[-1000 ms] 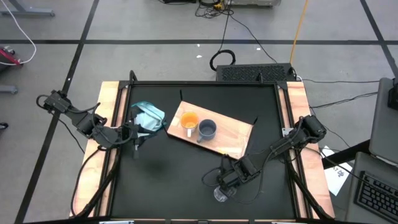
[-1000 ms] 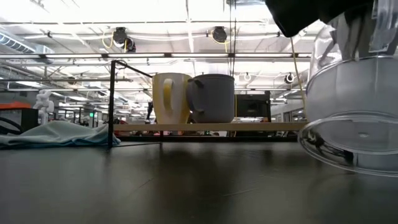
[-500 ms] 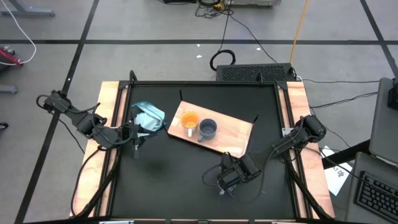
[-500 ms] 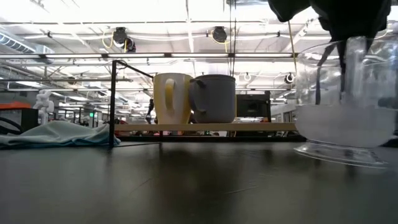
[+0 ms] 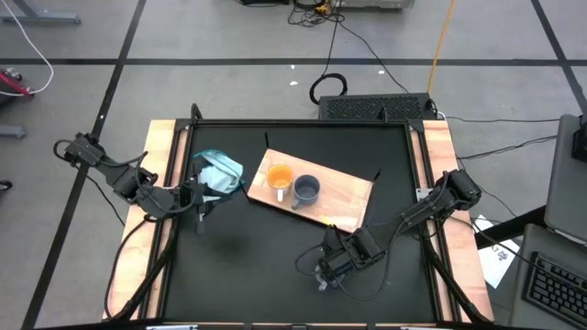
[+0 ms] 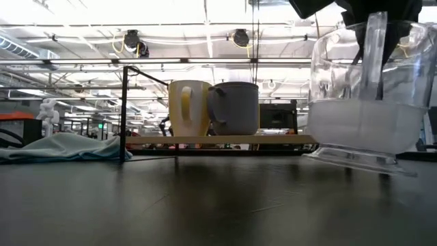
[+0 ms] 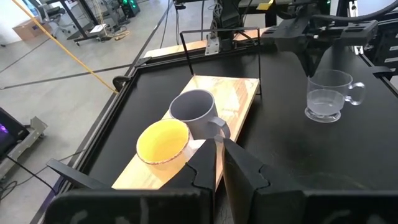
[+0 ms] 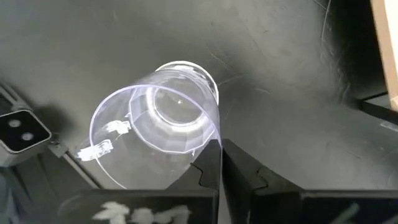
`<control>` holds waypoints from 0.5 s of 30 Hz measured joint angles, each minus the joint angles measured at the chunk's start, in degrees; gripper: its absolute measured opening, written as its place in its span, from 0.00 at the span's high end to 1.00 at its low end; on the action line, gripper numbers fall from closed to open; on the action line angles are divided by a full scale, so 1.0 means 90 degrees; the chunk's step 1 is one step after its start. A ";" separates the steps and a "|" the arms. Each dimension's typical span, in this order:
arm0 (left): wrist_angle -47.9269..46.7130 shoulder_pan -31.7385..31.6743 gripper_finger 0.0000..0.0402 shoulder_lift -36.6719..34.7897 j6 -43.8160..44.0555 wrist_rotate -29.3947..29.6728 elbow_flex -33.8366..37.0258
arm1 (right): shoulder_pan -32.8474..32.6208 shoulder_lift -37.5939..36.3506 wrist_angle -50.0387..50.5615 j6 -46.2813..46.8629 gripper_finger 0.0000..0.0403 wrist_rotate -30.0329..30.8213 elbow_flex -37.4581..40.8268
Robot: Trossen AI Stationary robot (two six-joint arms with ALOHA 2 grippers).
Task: Stack small to large cups/mugs on shelf
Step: Put the transparent cup on the shelf
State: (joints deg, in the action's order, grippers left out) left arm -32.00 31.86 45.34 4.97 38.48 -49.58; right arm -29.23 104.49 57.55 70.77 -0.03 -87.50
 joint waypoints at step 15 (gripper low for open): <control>-0.0336 0.0000 0.92 0.0002 0.0158 -0.0007 0.0000 | 0.0005 0.0000 -0.0274 -0.0288 0.78 0.0282 -0.0002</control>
State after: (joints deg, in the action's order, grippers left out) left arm -35.02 31.86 45.36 6.39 38.41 -49.58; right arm -29.19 104.49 55.09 68.17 2.50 -87.53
